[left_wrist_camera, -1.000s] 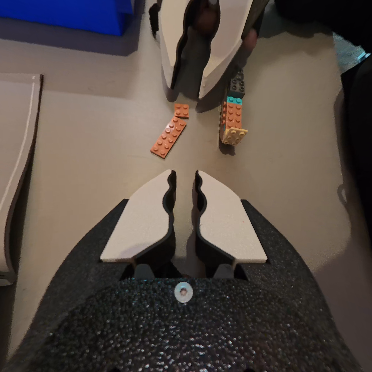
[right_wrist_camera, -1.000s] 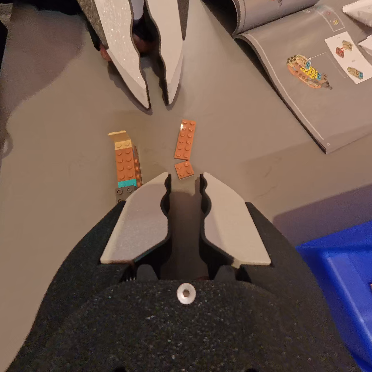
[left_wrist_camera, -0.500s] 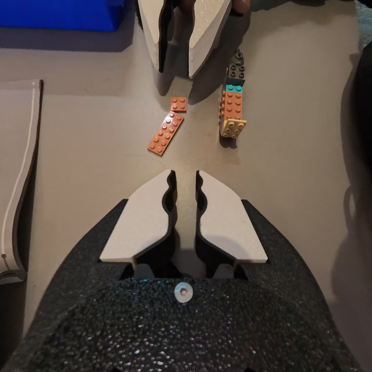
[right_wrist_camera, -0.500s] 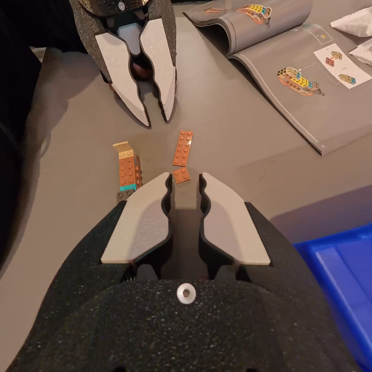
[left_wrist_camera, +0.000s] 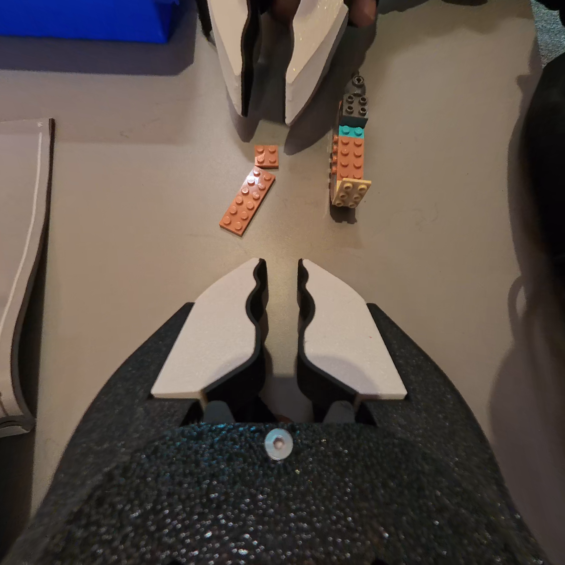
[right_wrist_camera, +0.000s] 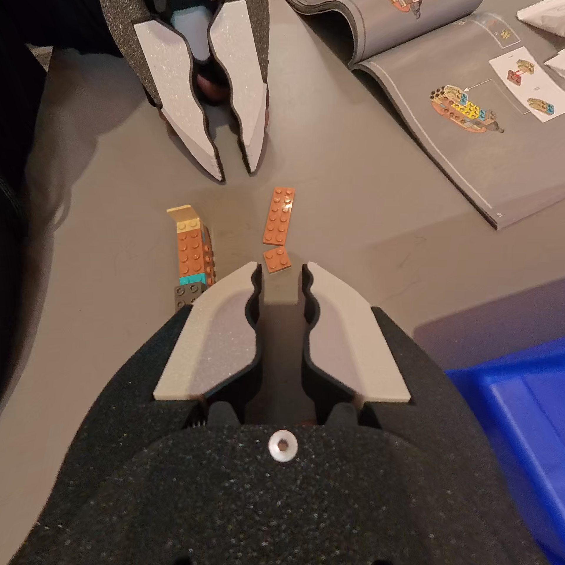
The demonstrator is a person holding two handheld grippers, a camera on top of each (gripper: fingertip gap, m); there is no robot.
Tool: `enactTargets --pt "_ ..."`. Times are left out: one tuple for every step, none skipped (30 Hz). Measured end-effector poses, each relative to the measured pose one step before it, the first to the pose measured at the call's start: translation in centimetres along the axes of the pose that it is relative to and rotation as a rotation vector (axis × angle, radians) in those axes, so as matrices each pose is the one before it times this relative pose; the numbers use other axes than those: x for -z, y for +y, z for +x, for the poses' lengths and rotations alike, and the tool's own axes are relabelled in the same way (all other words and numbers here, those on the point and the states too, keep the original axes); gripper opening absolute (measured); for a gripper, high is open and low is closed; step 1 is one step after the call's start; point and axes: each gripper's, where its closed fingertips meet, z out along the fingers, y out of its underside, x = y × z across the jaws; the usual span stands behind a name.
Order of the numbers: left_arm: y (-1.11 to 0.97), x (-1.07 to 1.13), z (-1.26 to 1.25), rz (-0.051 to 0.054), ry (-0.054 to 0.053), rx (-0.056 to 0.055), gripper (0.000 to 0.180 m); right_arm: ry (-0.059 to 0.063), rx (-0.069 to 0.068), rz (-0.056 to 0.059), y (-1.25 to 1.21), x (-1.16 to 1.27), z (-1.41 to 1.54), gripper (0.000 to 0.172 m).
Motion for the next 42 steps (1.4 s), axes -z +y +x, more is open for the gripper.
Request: enactTargets --pt "0.0 -0.004 0.011 -0.0003 0.0 -0.0012 0.019 -0.0006 -0.0035 0.0025 -0.024 0.017 0.025 0.025" --pt "0.008 0.006 0.005 -0.0002 0.0 -0.001 0.019 -0.0006 -0.0038 0.0019 -0.014 0.025 0.015 0.025" --pt "-0.002 -0.003 0.011 0.0 0.0003 -0.0002 0.019 -0.0002 -0.0036 0.002 -0.012 0.014 0.031 0.025" --pt "0.001 0.004 -0.004 0.0002 0.0007 0.0008 0.019 -0.0005 -0.0029 0.0017 -0.021 0.013 0.011 0.025" --pt "0.0 0.004 -0.003 0.0003 0.0007 0.0009 0.019 -0.0011 -0.0021 0.0008 -0.005 0.007 0.005 0.025" --pt "-0.001 0.001 0.004 0.0002 0.0007 0.0005 0.019 -0.0011 -0.0013 -0.0002 0.002 0.004 -0.009 0.025" --pt "-0.001 0.001 0.002 0.0002 0.0006 0.0006 0.019 -0.0004 -0.0006 -0.0008 0.015 -0.004 0.0 0.025" --pt "0.001 0.002 -0.004 0.0001 0.0002 0.0003 0.019 -0.0004 0.0 -0.0012 0.019 -0.004 -0.009 0.025" --pt "0.0 0.0 0.002 0.0 0.0001 0.0 0.019 -0.001 0.0002 -0.0013 0.012 -0.014 -0.014 0.025" --pt "0.0 0.0 -0.001 0.0 0.0 -0.0001 0.019 -0.0005 0.0 -0.0013 0.028 -0.01 -0.011 0.025" --pt "0.007 0.007 0.003 0.0 0.0001 -0.0002 0.019 0.0002 -0.0001 -0.0008 -0.003 -0.012 -0.002 0.025" --pt "0.0 0.0 0.001 0.0 0.0001 0.0 0.019 0.0001 -0.0001 -0.0005 0.015 -0.002 0.002 0.025" --pt "-0.001 -0.002 0.008 0.0 0.0 -0.0002 0.019 -0.0002 -0.0003 -0.0006 0.011 -0.009 -0.009 0.025" --pt "-0.001 -0.002 0.006 -0.0001 -0.0001 -0.0004 0.019 -0.0002 -0.0005 -0.0005 0.002 0.0 0.002 0.025" --pt "0.001 0.001 -0.006 -0.0001 -0.0002 -0.0004 0.019 0.0 -0.0005 -0.0003 0.011 -0.004 -0.002 0.025" --pt "-0.001 -0.002 0.004 -0.0001 -0.0003 -0.0002 0.019 0.0 -0.0001 -0.0003 -0.001 -0.005 -0.006 0.025" --pt "0.0 0.0 0.0 0.0 0.0 0.0 0.019 -0.0001 0.0 -0.0003 0.003 0.002 -0.001 0.025" --pt "-0.007 0.009 -0.002 0.0001 0.0003 0.0004 0.019 -0.0001 -0.0003 -0.0002 0.003 0.001 -0.003 0.025" --pt "-0.002 -0.001 0.007 0.0001 0.0003 0.0004 0.019 0.0001 -0.0003 0.0 0.0 0.0 -0.001 0.025" --pt "0.0 0.0 -0.001 0.0 0.0 -0.0001 0.019 0.0 0.0 0.0001 0.003 0.003 -0.008 0.025" --pt "0.006 0.005 0.005 -0.0001 -0.0003 -0.0005 0.019 0.0002 0.0002 0.0 -0.001 0.0 0.004 0.025" --pt "0.0 -0.002 0.002 -0.0001 -0.0003 -0.0005 0.019 0.0001 0.0002 -0.0001 -0.003 -0.006 -0.004 0.025" --pt "0.009 -0.006 -0.009 -0.0002 -0.0004 -0.0005 0.019 0.0 0.0001 -0.0002 0.01 -0.005 0.002 0.025" --pt "-0.002 0.011 0.012 0.0 0.0001 -0.0002 0.019 0.0001 0.0 -0.0001 0.002 -0.002 -0.012 0.025" --pt "0.001 0.0 0.0 0.0 0.0 -0.0001 0.019 0.0001 0.0001 -0.0001 0.002 0.001 0.001 0.025" --pt "0.0 0.0 0.0 0.0 0.0002 -0.0003 0.019 0.0 0.0001 0.0 -0.004 -0.004 0.009 0.025" --pt "0.007 0.009 -0.002 0.0001 0.0003 0.0 0.019 -0.0001 -0.0002 0.0 0.0 0.0 -0.002 0.025" --pt "0.0 0.0 0.003 0.0 0.0002 0.0 0.019 0.0001 -0.0003 -0.0001 0.001 0.0 -0.001 0.025" --pt "-0.001 -0.002 0.006 -0.0001 -0.0001 -0.0003 0.019 -0.0001 0.0 -0.0002 0.003 0.001 -0.001 0.025" --pt "0.001 0.001 -0.004 -0.0001 -0.0002 -0.0001 0.019 -0.0001 0.0004 -0.0002 0.002 -0.001 -0.012 0.025" --pt "-0.001 0.0 0.003 0.0 0.0 0.0003 0.02 0.0 0.0003 -0.0001 0.013 -0.001 -0.004 0.025" --pt "0.0 0.002 0.0 0.0002 0.0005 0.0005 0.02 -0.0002 0.0 -0.0002 -0.001 -0.002 0.006 0.025" --pt "0.001 0.002 -0.004 0.0001 0.0003 0.0003 0.019 -0.0003 -0.0001 -0.0004 0.001 -0.004 -0.011 0.025" --pt "-0.001 -0.002 0.007 -0.0001 -0.0001 -0.0002 0.02 -0.0001 -0.0001 -0.0001 0.001 0.001 -0.002 0.025" --pt "0.002 0.001 -0.006 -0.0001 -0.0003 -0.0003 0.02 0.0 -0.0003 0.0001 0.004 0.006 0.003 0.025" --pt "-0.001 -0.002 0.005 -0.0001 -0.0002 -0.0003 0.02 -0.0001 -0.0003 -0.0001 0.005 -0.009 0.005 0.025" --pt "0.006 0.005 0.008 -0.0001 -0.0002 -0.0003 0.02 0.0 -0.0001 -0.0003 -0.001 -0.005 -0.007 0.025" --pt "0.001 0.001 -0.004 -0.0001 -0.0002 -0.0003 0.02 0.0002 0.0002 -0.0007 0.004 -0.002 -0.002 0.025" --pt "0.0 -0.002 0.002 -0.0002 -0.0003 -0.0004 0.02 0.0004 0.0006 -0.0007 0.013 -0.008 0.005 0.025" --pt "0.001 -0.001 0.0 -0.0002 -0.0004 -0.0006 0.02 0.0004 0.0007 -0.0006 0.007 0.001 -0.003 0.025" --pt "0.0 -0.002 0.004 -0.0001 -0.0003 -0.0003 0.02 0.0001 0.0006 -0.0006 0.011 -0.009 0.001 0.026" --pt "0.002 0.003 -0.009 0.0 0.0 0.0001 0.02 0.0002 0.0003 -0.0006 0.007 0.001 -0.009 0.026"
